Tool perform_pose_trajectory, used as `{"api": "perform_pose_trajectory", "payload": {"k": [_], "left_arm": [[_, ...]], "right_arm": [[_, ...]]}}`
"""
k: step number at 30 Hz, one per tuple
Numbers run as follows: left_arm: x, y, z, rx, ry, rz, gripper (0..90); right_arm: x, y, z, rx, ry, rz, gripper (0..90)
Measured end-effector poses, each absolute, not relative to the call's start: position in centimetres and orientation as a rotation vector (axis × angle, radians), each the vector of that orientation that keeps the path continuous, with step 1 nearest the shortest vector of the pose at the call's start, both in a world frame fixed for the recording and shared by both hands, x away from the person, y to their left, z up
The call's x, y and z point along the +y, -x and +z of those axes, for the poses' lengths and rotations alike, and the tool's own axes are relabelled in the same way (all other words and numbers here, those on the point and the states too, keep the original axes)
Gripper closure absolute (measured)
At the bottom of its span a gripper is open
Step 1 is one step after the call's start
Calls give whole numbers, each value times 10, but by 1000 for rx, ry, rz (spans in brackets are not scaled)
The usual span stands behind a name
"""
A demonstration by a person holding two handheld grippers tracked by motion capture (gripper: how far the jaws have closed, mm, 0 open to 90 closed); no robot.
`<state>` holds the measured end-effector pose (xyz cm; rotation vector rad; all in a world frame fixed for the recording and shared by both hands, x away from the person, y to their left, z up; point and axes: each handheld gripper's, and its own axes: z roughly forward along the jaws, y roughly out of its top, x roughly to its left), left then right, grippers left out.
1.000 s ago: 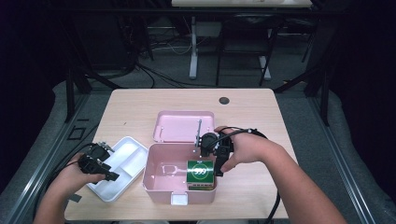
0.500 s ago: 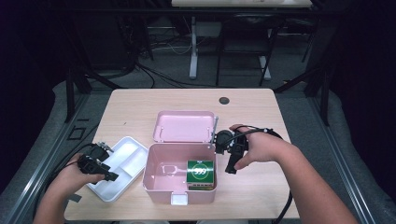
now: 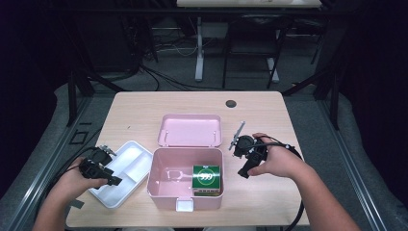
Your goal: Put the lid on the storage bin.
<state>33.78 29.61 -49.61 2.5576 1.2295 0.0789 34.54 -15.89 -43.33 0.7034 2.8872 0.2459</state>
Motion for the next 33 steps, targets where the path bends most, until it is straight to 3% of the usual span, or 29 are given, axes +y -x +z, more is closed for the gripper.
{"api": "perform_pose_trajectory", "payload": {"k": [20,26,33], "left_arm": [[298,-351,-494,1323,-2610,125,479],[292,-357,-490,1318,-2649,125,512],[290,-369,-493,1348,-2688,102,622]], "right_arm": [[-192,-334,-470,2669,-1090,570,266],[-196,-332,-475,2607,-1143,536,266],[-197,-327,-479,2587,-1158,565,266]]}}
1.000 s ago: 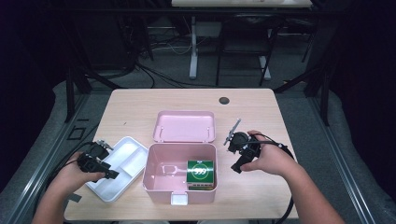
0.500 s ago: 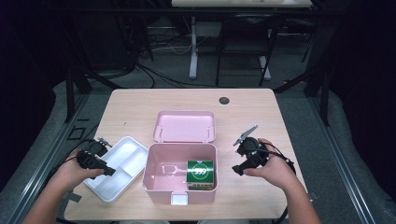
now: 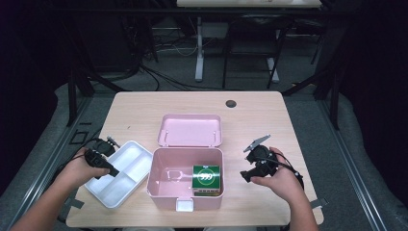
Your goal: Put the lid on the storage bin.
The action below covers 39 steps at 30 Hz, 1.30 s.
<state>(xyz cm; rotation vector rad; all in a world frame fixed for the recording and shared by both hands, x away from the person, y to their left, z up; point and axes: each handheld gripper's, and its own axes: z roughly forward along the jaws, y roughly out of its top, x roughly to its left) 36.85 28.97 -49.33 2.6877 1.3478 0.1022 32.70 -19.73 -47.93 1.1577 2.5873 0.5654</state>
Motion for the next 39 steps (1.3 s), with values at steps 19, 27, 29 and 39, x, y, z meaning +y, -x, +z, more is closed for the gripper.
{"api": "perform_pose_trajectory", "payload": {"k": [19,27,29,39], "left_arm": [[280,-387,-524,1366,-2780,47,751],[278,-392,-531,1377,-2768,0,809],[275,-393,-534,1374,-2786,-8,827],[273,-395,-542,1380,-2804,-46,863]], "right_arm": [[-205,-326,-484,2558,-1199,583,266],[-206,-327,-486,2552,-1215,596,266],[-206,-327,-488,2545,-1210,607,266],[-206,-328,-489,2561,-1216,585,266]]}}
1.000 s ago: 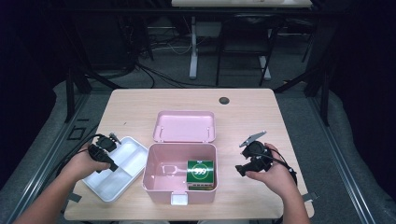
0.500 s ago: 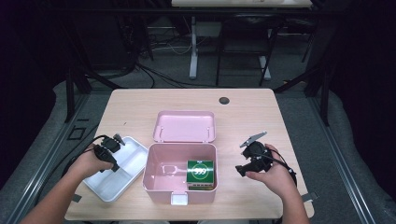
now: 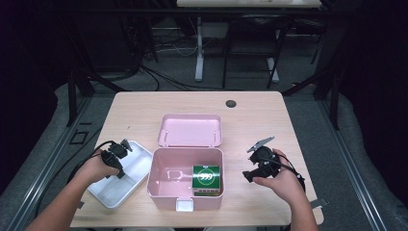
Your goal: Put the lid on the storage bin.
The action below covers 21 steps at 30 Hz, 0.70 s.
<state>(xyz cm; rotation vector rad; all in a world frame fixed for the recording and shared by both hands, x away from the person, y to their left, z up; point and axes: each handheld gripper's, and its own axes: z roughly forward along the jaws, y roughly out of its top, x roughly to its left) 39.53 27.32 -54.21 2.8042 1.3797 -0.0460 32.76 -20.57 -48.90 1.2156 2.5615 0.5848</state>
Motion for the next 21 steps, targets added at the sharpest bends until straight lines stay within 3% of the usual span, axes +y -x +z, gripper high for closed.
{"api": "perform_pose_trajectory", "payload": {"k": [21], "left_arm": [[277,-395,-524,1364,-2824,-23,888]], "right_arm": [[-205,-329,-492,2560,-1219,566,266]]}}
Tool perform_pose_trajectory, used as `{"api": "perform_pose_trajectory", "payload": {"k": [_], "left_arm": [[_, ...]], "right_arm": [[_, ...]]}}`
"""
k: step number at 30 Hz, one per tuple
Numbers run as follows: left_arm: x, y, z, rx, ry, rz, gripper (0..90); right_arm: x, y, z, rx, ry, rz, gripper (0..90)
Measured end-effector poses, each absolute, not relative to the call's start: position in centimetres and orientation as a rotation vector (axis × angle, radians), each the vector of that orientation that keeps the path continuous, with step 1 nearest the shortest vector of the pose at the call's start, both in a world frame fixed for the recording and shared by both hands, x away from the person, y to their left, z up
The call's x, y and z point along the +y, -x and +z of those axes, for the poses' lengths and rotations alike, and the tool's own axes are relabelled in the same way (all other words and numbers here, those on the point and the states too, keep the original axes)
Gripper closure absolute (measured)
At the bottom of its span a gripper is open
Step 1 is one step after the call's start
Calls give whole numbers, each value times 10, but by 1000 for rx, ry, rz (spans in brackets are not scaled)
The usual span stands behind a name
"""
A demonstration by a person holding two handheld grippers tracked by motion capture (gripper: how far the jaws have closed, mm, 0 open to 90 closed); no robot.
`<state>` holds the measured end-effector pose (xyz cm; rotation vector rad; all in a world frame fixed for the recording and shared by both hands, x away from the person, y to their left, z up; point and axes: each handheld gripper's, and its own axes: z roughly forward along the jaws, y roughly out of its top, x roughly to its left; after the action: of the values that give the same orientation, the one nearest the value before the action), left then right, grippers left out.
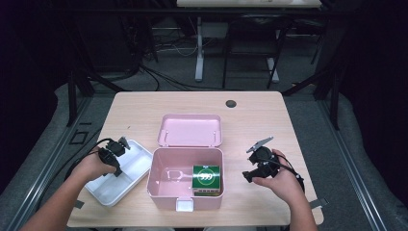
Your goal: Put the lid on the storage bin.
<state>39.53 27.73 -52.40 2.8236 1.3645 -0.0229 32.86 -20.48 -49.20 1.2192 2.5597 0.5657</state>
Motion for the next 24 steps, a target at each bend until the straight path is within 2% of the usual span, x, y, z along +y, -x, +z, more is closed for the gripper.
{"api": "perform_pose_trajectory", "payload": {"k": [24], "left_arm": [[293,-383,-453,1289,-2804,53,889]], "right_arm": [[-205,-328,-493,2560,-1222,559,266]]}}
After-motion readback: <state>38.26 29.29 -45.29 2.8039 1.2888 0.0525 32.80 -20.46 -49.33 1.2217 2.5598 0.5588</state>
